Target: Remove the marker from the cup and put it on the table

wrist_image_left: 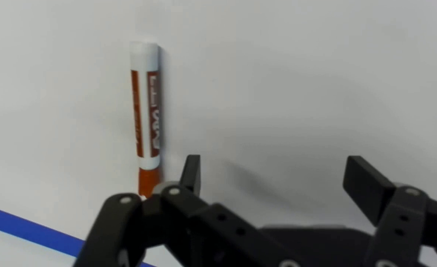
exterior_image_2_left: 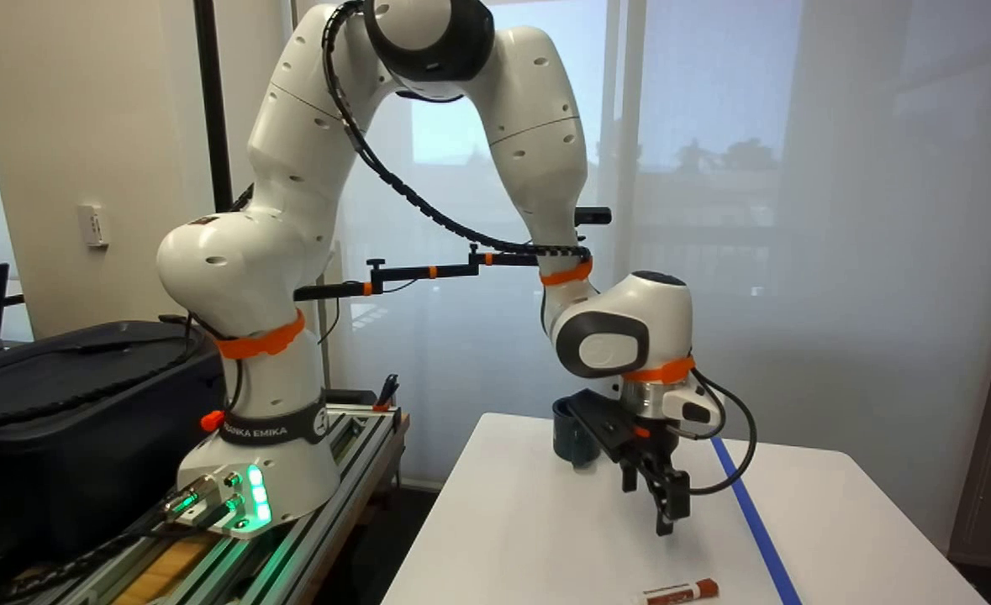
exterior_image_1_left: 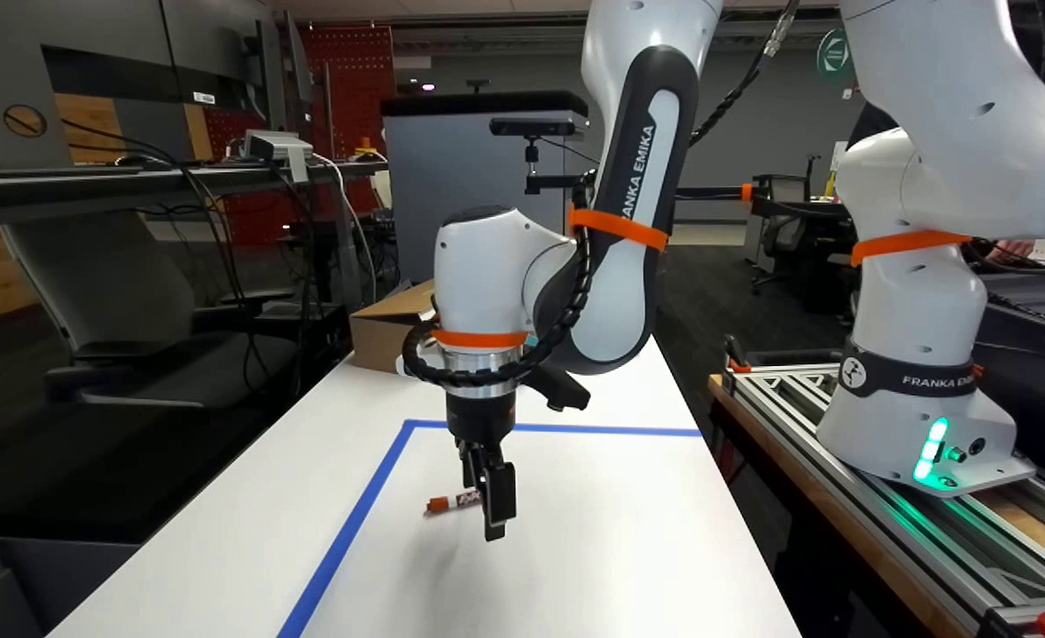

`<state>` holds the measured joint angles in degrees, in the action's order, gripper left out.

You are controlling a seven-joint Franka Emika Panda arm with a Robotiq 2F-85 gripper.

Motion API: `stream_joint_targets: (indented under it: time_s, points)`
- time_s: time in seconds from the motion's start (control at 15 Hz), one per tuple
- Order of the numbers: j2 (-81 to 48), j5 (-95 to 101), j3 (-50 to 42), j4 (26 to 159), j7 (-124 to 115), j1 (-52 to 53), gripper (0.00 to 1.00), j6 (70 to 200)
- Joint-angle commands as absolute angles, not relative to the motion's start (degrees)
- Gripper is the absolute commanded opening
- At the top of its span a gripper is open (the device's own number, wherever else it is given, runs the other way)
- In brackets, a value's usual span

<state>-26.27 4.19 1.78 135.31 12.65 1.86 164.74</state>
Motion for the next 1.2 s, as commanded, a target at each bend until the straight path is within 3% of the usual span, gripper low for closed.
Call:
stream_joint_targets:
  time_s: [0.0, 0.73, 0.8, 1.13]
  points:
    - [-18.34, 6.75, 0.65, 139.91, 9.09, 4.2, 1.0, 161.73]
    - [4.75, 4.68, 3.18, 153.38, 4.79, 3.85, 1.0, 158.07]
    - [-1.37, 4.61, 3.02, 149.04, 6.77, 3.5, 1.0, 159.13]
    - [2.89, 4.59, 3.01, 152.35, 5.86, 3.59, 1.0, 159.11]
